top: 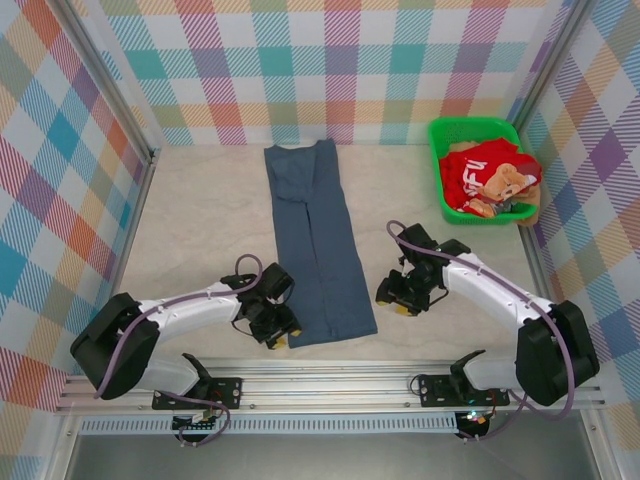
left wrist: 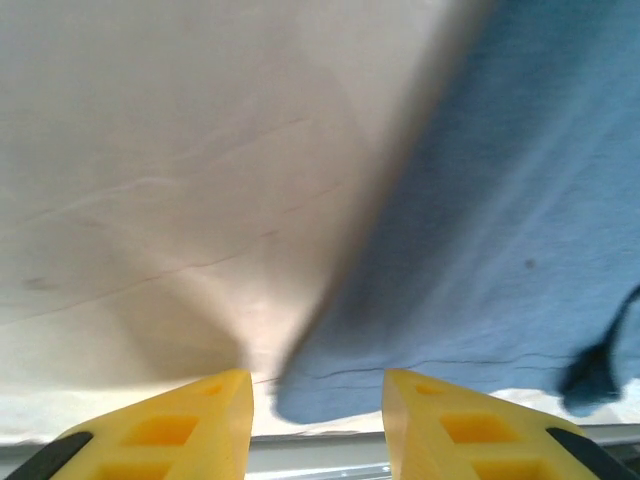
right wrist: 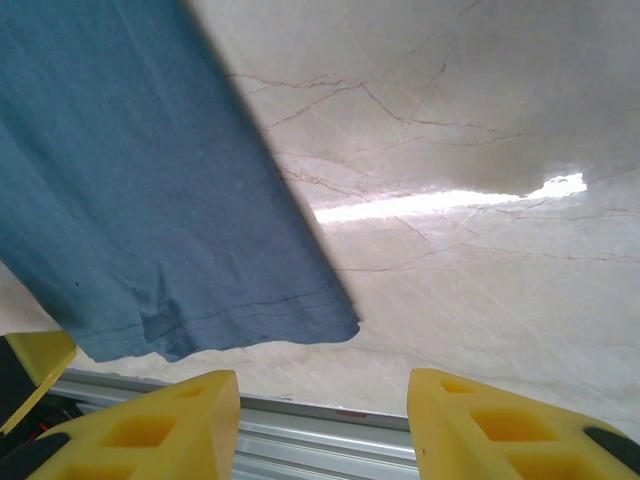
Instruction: Fold and stack the t-shirts
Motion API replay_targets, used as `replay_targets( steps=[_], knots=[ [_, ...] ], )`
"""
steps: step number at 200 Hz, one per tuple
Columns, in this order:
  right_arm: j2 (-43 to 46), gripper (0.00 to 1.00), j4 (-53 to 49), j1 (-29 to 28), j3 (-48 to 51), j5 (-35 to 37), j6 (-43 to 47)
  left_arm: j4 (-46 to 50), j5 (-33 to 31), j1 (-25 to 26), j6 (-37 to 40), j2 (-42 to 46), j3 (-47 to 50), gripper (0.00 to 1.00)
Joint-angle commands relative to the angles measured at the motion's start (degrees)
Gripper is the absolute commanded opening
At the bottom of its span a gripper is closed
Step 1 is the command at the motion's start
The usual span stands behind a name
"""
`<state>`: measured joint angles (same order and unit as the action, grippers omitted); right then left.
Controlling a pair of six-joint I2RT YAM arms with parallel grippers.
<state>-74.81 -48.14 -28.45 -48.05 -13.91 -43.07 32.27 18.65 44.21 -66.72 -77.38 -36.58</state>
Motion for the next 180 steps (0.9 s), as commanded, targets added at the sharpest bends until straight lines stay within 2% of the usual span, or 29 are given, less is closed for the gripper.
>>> replay_targets(
  steps=[1,17,45,111,157,180],
  knots=[
    [-0.63,0.48,-0.56,0.24,-1.08,0.5,-0.08,8.34,-4.18,1.43,2.72,3.72,-1.42,0.4],
    [-2.19,0.48,0.33,0.32,-1.08,-1.21,0.87,5.17,-3.87,2.99,0.1,4.37,0.18,0.41],
    [-3.15,0.48,2.1,0.32,-0.56,-3.47,1.98,2.65,-5.88,6.13,-2.67,-0.16,-1.39,0.41],
    [-2.68,0.48,2.5,0.6,0.49,-5.5,2.93,-0.54,-8.56,8.22,-4.57,-6.14,-4.62,0.38],
    [-1.16,0.48,2.57,0.59,2.41,-5.17,2.04,7.37,-11.05,9.92,-3.08,-4.72,-11.91,0.35],
    [-0.7,0.48,2.3,0.59,2.61,-4.89,1.65,7.76,-9.21,9.93,-2.29,-5.0,-11.46,0.37]
  ],
)
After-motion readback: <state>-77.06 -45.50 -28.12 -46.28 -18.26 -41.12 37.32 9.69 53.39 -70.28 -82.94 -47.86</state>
